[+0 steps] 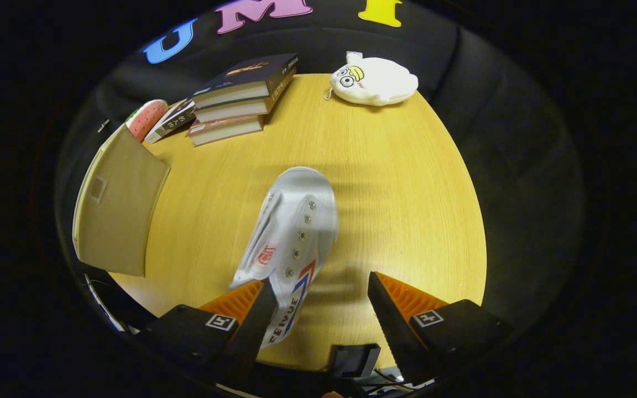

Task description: Open the storage box then place both shoes into the box .Put the left shoe in first, then the right shoe, with the right side of both shoes facing outward in a uniform manner.

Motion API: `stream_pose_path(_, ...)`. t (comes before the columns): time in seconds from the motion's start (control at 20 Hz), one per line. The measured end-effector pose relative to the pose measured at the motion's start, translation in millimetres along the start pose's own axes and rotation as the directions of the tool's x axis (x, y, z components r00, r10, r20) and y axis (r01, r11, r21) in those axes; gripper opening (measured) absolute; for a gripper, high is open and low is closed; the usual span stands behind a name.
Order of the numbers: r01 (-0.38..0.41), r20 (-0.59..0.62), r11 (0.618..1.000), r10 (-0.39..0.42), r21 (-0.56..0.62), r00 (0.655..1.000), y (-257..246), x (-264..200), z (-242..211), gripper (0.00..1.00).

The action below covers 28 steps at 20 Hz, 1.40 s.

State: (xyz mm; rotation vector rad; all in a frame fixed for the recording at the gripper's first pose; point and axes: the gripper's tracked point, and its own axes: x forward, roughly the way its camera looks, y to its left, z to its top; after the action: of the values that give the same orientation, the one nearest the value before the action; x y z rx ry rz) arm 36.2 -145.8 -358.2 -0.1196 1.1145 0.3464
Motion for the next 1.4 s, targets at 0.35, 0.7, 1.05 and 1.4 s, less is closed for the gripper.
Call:
stream_pose_path(0.35,-0.053,0.038,0.997,0.050,0.056,0.998,7,22,11,1.00)
stream_pose_path(0.7,-0.066,-0.027,0.965,0.075,0.252,0.997,5,37,9,0.27)
stream_pose_path(1.05,-0.113,-0.047,0.916,0.142,0.385,0.989,6,36,11,0.08)
stream_pose_path(1.4,-0.145,-0.009,0.859,0.171,0.491,0.985,27,-3,30,0.07)
